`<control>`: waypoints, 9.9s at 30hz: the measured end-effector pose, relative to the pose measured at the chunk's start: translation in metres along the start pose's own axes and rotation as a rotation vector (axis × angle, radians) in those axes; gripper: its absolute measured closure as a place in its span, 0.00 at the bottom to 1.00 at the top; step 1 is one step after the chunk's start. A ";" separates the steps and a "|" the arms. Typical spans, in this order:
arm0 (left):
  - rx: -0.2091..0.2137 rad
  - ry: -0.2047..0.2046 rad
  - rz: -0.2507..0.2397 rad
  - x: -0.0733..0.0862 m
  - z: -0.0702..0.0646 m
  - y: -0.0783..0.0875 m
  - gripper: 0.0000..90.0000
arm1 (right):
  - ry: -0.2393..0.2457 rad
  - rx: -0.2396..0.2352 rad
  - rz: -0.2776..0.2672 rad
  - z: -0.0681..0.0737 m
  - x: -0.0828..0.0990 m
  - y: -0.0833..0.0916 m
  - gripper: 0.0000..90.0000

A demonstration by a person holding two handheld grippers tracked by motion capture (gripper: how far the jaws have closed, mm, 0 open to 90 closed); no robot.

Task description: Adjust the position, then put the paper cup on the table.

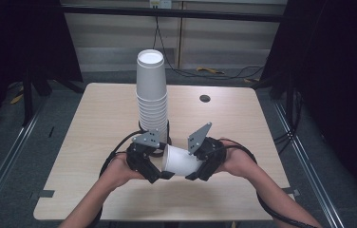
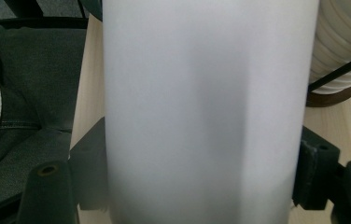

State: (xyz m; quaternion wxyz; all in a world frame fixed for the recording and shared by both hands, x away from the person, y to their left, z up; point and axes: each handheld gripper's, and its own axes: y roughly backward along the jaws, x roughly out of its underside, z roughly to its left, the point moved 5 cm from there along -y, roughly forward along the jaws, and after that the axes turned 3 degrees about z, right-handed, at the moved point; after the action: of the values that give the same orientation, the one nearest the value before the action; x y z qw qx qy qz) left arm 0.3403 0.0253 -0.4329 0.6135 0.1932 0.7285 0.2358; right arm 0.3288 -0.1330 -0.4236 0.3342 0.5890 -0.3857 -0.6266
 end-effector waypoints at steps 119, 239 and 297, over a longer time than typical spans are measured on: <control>-0.121 -0.093 0.524 0.001 -0.003 -0.007 0.10 | -0.492 0.359 -0.226 -0.024 0.153 -0.047 0.12; -0.217 0.160 0.305 0.104 0.025 0.031 0.18 | -0.496 0.362 -0.230 -0.021 0.154 -0.047 0.14; -0.338 0.191 0.184 0.166 0.038 0.045 0.15 | -0.491 0.358 -0.232 -0.020 0.153 -0.047 0.15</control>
State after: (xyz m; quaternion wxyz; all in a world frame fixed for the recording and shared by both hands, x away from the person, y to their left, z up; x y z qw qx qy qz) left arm 0.3492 0.1609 -0.5450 0.5414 0.1301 0.7126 0.4268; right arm 0.3378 -0.2461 -0.5387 0.0487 0.5097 -0.4894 -0.7059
